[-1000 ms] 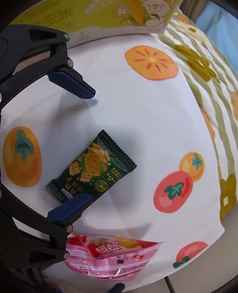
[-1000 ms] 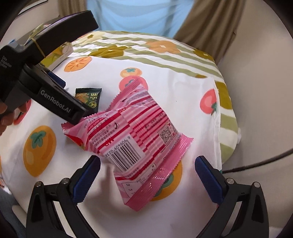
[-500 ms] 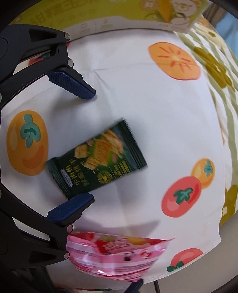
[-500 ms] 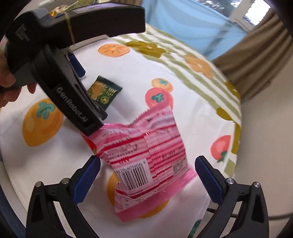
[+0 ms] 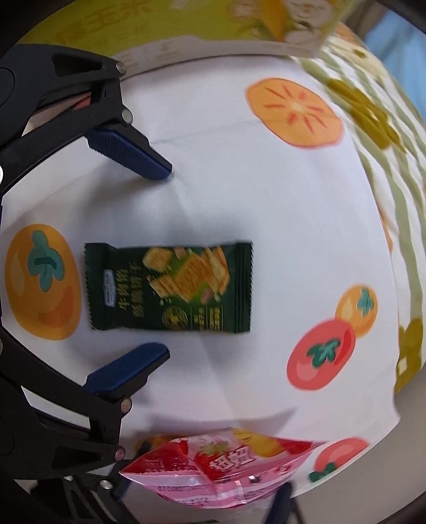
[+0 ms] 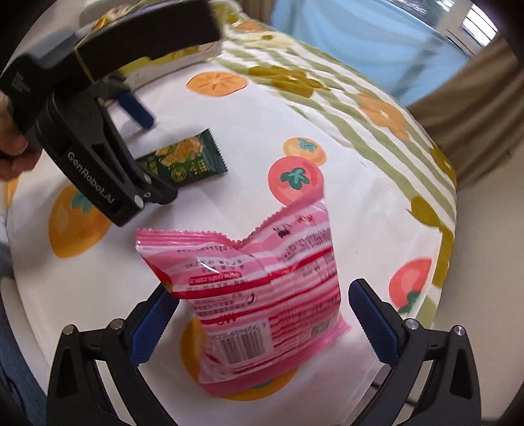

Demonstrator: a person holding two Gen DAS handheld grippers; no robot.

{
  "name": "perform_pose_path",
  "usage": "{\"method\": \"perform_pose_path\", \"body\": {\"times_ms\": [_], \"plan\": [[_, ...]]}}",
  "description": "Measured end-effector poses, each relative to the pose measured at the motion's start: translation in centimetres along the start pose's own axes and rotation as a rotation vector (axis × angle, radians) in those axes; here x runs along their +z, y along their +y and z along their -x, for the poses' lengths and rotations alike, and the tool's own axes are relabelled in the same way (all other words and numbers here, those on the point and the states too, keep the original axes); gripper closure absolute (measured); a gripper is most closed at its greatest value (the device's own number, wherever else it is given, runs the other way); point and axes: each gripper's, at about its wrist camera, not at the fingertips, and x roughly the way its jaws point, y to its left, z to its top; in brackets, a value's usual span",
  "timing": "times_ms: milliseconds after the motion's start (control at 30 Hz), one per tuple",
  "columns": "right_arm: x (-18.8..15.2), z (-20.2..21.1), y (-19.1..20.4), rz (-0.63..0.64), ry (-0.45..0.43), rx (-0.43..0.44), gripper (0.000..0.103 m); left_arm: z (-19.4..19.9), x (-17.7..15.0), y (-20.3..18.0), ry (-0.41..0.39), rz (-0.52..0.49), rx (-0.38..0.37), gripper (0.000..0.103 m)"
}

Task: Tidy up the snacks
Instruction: 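Grasp the pink striped bag with the right tool while the left tool grasps the green cracker packet, then carry both items over the box and open both tools to drop them inside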

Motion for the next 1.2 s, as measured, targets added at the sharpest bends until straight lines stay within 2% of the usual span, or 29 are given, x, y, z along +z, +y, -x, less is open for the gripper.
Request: {"method": "perform_pose_path", "body": {"times_ms": [33, 67, 100, 133, 167, 200, 233, 267, 367, 467, 633, 867, 1000, 1200], "plan": [[0.1, -0.3, 0.0, 0.023, 0.003, 0.002, 0.0, 0.2, 0.0, -0.1, -0.014, -0.01, -0.003, 0.016], [0.2, -0.6, -0.1, 0.035, 0.006, 0.007, 0.0, 0.6, -0.1, -0.3, -0.031, -0.025, -0.006, 0.031], [0.3, -1.0, -0.2, 0.038, 0.012, 0.016, 0.0, 1.0, -0.2, -0.5, -0.044, -0.037, -0.01, 0.04], [0.4, -1.5, -0.5, 0.03, 0.019, 0.033, 0.0, 1.5, -0.3, -0.6, -0.057, -0.048, -0.011, 0.06], [0.3, -1.8, -0.7, 0.019, 0.021, 0.05, 0.0, 1.6, -0.4, -0.5, -0.056, -0.051, -0.013, 0.063], [0.3, -2.0, -0.9, 0.003, 0.018, 0.069, 0.001, 1.6, -0.3, -0.4, -0.05, -0.05, -0.024, 0.063], [0.2, -2.1, -1.2, -0.021, 0.015, 0.095, 0.007, 1.7, -0.4, -0.2, -0.054, -0.051, -0.036, 0.063], [0.2, -2.3, -1.5, -0.044, 0.016, 0.117, 0.018, 1.8, -0.4, -0.1, -0.057, -0.051, -0.042, 0.063], [-0.1, -2.3, -2.0, -0.12, 0.02, 0.13, 0.026, 2.1, -0.4, 0.7, -0.057, -0.027, -0.073, 0.063], [-0.3, -1.6, -2.2, -0.167, 0.018, 0.112, 0.029, 2.9, -0.5, 1.8, -0.077, 0.009, -0.094, 0.063], [-0.2, 0.2, -2.3, -0.247, -0.001, 0.106, 0.031, 6.3, -1.4, 2.3, -0.141, 0.049, -0.116, 0.063], [1.6, 5.1, -2.3, -0.332, -0.062, 0.098, 0.031, 14.0, -3.6, 3.6, -0.286, 0.108, -0.133, 0.063], [4.1, 8.4, -1.8, -0.345, -0.122, 0.119, 0.031, 18.7, -5.3, 5.4, -0.358, 0.15, -0.106, 0.063], [9.8, 12.6, 0.2, -0.32, -0.216, 0.147, 0.031, 24.9, -8.5, 10.2, -0.455, 0.239, -0.046, 0.063]]}}
